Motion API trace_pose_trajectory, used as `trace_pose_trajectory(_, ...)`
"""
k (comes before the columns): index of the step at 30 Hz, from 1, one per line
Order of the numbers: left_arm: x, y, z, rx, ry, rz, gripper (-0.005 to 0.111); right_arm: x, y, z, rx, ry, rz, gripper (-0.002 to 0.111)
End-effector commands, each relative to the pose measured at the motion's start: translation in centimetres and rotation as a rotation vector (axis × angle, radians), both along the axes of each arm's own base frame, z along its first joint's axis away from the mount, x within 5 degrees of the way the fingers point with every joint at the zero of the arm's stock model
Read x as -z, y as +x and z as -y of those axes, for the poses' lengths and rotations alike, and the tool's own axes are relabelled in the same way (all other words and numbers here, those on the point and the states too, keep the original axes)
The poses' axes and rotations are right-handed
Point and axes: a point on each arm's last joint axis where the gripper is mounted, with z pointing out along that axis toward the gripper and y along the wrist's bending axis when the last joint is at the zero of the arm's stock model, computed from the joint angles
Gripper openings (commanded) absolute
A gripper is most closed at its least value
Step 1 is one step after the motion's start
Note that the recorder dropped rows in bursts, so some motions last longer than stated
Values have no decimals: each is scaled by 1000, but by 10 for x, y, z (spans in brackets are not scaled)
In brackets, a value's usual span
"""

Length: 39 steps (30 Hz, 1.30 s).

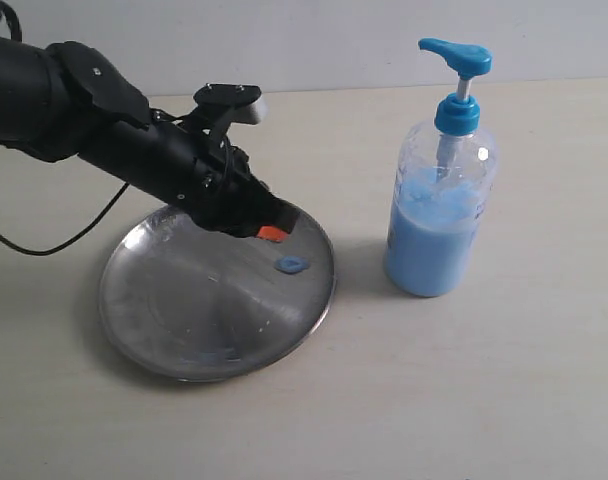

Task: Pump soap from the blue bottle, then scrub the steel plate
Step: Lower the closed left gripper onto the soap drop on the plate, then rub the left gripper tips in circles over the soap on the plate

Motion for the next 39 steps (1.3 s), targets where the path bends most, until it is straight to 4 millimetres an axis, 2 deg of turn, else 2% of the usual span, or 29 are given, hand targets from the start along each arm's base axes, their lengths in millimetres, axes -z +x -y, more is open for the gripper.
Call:
trace_pose_trajectory(1,6,10,12,-2,-35,-50,0,0,0,0,-5,9,18,0)
trace_pose_trajectory(11,37,15,22,26,-27,-184,0,-1,0,-1,-7,18,24,0)
trace_pose_trajectory(26,70,30,20,-106,12,-137,0,-1,0,-1,-9,20,26,0)
trace_pose_trajectory(39,72,36,18,-155,23,-94,0,-1,0,-1,-10,23,28,0)
